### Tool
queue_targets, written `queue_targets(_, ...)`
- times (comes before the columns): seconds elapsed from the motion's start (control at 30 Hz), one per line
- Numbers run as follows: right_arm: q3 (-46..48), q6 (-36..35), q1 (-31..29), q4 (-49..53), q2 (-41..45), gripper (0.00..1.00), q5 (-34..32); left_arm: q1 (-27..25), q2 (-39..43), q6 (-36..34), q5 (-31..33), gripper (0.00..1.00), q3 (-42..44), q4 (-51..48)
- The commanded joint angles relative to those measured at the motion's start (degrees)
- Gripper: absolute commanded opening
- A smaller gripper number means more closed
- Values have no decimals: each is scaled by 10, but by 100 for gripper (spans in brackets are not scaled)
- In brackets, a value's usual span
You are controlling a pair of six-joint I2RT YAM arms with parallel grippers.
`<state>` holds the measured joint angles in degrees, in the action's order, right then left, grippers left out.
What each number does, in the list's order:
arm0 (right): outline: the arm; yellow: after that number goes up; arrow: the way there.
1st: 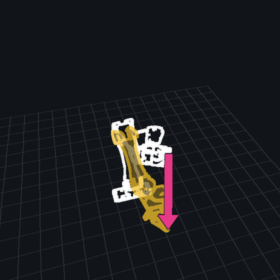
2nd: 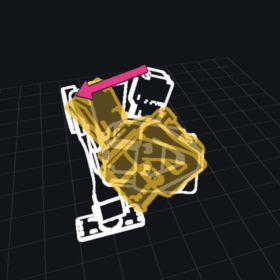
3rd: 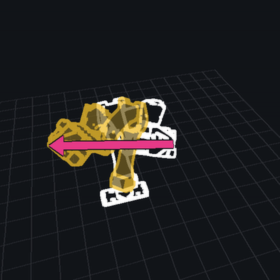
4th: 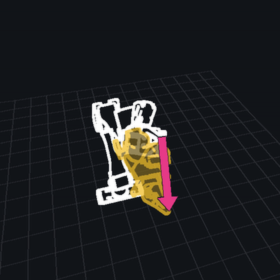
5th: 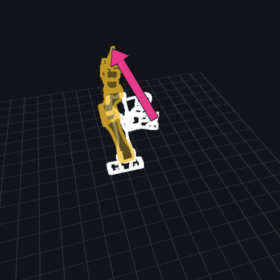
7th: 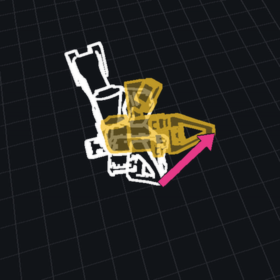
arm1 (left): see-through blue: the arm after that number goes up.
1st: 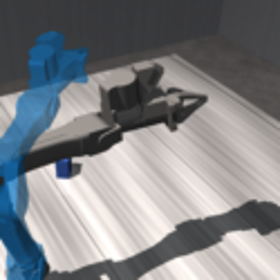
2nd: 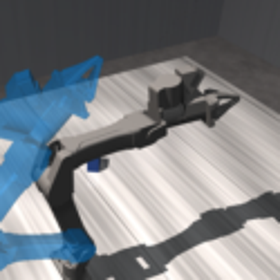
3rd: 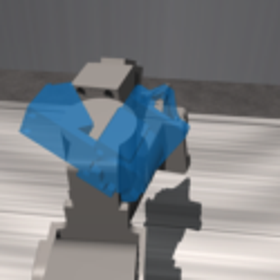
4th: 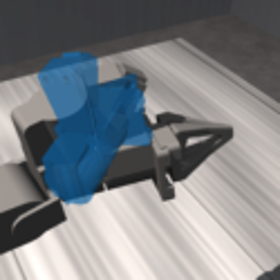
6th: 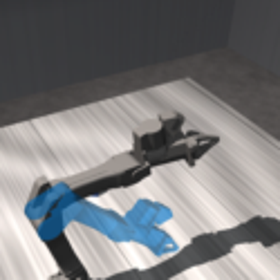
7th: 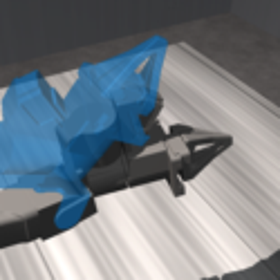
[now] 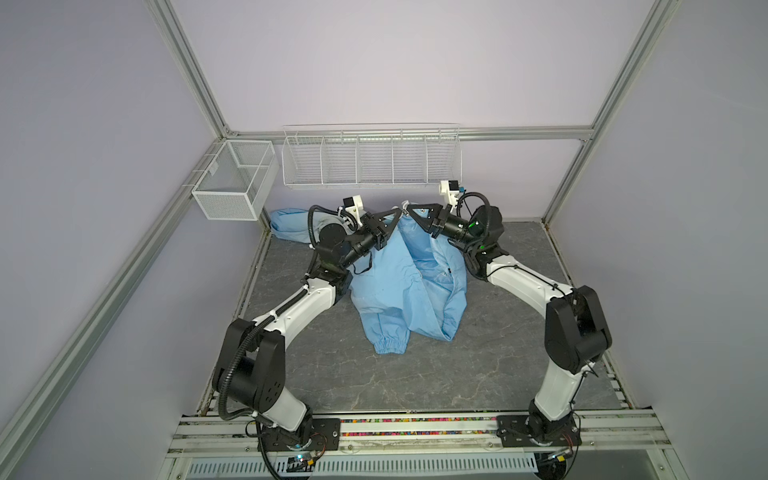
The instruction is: Zip up the jacket
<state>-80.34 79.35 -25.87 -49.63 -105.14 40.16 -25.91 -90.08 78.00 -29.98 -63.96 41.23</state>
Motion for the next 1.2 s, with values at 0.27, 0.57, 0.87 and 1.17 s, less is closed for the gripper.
queue_targets(0.27, 9, -19, 0, 1, 17, 7, -65, -32, 15, -4, -125, 0, -16, -41)
queue_targets(0.57, 9, 28, 2, -29, 20, 7, -66, -33, 21, -38, -125, 0, 24, -87)
queue_targets(0.87, -15, 68, 13, -37, 5, 7, -55, -35, 34, -68, -139, 0, 33, -137)
queue_targets(1.17, -36, 92, 16, -30, 5, 7, -36, -37, 47, -100, -139, 0, 41, -189)
